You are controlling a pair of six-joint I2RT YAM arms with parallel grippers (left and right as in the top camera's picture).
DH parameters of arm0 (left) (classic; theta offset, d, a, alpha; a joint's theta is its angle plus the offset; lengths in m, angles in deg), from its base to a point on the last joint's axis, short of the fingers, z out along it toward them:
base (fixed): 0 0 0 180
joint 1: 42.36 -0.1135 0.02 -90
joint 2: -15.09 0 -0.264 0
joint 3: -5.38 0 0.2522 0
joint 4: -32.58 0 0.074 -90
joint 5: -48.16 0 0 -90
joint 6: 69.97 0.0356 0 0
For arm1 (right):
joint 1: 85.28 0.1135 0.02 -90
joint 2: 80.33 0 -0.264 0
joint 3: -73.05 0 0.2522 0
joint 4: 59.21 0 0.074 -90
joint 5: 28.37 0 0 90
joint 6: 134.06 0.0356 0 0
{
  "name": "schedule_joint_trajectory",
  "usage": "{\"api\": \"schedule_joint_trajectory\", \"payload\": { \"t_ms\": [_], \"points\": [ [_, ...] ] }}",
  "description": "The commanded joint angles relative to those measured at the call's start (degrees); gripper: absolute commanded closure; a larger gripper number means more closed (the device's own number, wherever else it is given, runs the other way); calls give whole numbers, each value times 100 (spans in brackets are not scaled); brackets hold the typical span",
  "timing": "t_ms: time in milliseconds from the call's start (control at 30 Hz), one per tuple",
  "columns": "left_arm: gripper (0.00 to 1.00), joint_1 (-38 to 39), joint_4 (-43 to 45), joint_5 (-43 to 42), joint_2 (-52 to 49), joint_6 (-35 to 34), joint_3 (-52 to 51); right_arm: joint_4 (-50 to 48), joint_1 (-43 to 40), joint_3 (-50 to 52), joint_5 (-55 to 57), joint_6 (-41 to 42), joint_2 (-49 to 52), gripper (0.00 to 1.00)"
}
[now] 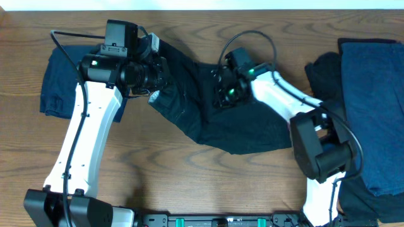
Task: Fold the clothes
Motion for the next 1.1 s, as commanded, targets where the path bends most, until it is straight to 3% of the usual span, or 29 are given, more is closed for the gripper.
{"api": "schedule_joint_trajectory", "payload": {
  "t_ms": [0, 467, 667, 1067],
  "points": [
    [94, 7, -4, -109, 127, -28, 164, -164, -125, -94, 111, -114, -168, 99],
    [94, 7, -4, -105, 127, -26, 164, -1410, 240, -57, 1261, -4, 116, 99],
    [94, 9, 15, -81, 116, -9, 157, -2269, 361, -57, 1259, 0, 573, 96],
    [93, 7, 55, -81, 103, -9, 157, -2874, 391, -68, 1233, 15, 909, 92]
  ]
}}
